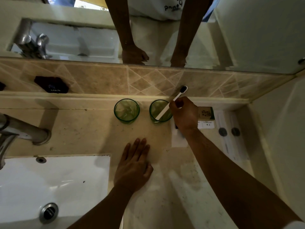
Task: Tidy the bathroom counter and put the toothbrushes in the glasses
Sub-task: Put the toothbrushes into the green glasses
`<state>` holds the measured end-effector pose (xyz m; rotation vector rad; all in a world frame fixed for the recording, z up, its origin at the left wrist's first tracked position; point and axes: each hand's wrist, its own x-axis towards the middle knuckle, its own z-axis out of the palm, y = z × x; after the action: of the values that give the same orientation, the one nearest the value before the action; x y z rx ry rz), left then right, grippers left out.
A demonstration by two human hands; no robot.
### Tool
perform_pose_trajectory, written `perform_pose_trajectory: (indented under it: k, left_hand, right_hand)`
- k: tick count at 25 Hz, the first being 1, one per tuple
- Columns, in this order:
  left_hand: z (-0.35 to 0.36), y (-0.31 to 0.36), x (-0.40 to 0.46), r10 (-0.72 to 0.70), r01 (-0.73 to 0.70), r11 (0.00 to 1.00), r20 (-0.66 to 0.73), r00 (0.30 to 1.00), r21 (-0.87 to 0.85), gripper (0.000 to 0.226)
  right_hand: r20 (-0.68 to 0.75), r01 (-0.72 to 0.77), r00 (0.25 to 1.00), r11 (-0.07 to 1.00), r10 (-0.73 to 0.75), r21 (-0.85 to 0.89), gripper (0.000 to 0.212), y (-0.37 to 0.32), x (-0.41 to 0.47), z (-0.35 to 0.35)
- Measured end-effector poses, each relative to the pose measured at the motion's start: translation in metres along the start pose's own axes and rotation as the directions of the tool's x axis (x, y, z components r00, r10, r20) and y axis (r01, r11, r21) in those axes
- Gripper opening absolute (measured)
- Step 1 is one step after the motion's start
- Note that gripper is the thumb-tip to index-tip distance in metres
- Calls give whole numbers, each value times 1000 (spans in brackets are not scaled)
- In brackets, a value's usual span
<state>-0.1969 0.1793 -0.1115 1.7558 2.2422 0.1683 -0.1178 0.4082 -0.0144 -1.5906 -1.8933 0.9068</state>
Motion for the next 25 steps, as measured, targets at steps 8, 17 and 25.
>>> perform_pose_trajectory:
  k: [8,17,25]
  left_hand:
    - [-1,0,0,-2,3,1000,-12,1000,5,72]
    - [0,0,0,-2,2,1000,-18,1000,5,72]
    - [2,0,1,-6,6,1000,-4,1000,10,74]
  right_hand:
    - [-5,68,998,995,-69,-76,18,-1,4,2]
    - [8,7,1000,1000,-7,-27,19,2,2,1]
    - [7,-11,1000,1000,11,-12,23,8,-7,-1]
